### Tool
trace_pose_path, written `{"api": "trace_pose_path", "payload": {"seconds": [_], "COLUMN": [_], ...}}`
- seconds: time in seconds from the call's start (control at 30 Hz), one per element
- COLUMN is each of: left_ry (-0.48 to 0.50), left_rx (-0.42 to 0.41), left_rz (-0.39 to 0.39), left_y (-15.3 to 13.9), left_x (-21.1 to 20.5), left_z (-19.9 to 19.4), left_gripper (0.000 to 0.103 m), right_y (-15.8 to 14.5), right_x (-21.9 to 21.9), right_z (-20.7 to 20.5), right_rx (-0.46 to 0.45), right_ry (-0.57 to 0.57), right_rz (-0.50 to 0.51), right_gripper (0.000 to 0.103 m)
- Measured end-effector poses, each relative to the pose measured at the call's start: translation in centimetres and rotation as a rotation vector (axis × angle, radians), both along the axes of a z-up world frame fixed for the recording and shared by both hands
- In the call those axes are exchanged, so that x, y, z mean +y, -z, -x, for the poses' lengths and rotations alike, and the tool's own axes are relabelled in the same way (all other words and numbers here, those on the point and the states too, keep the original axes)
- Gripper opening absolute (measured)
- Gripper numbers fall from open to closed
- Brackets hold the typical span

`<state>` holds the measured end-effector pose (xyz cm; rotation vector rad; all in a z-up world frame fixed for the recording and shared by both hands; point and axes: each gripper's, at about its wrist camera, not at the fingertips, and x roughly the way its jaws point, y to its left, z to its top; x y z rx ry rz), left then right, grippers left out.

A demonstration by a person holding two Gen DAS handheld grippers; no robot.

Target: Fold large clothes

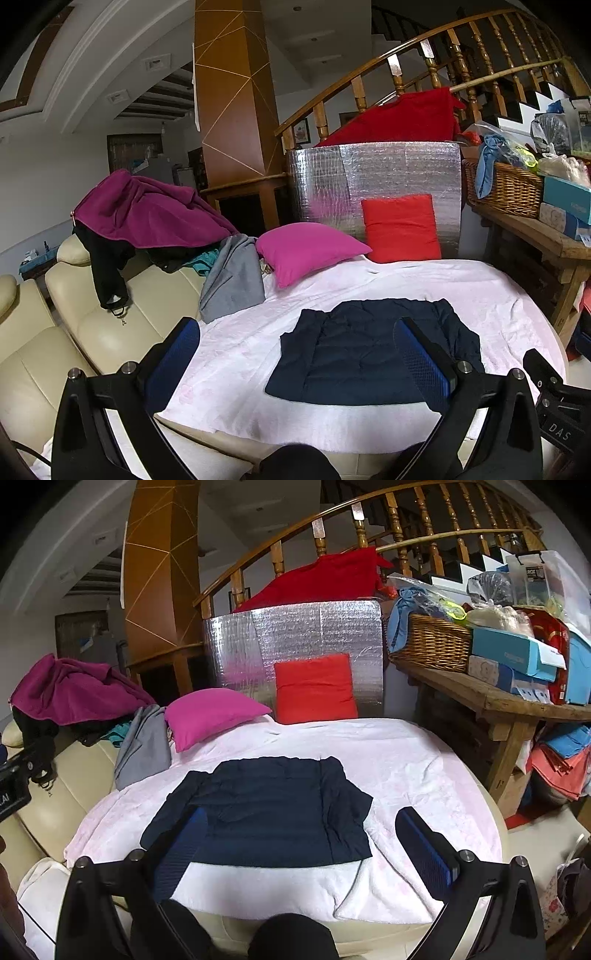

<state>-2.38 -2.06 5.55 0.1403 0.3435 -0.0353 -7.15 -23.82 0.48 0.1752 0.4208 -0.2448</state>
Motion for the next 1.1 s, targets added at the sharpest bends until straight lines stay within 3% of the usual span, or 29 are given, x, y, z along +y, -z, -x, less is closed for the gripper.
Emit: {"api": "trace_pose_path", "payload": {"seconds": [1.1], "left_ry": [0.005], "left_rx": [0.006], "left_rz": [0.004], "left_y": [0.6], "left_x": [1.0], "left_z": [0.0], "left_gripper": [0.103], "right_y": [-0.5], "right_x": [1.4], "right_z": [-0.6], "right_rx": [0.0], "right_ry": [0.01], "right_rz": [0.01], "right_gripper": [0.103]}}
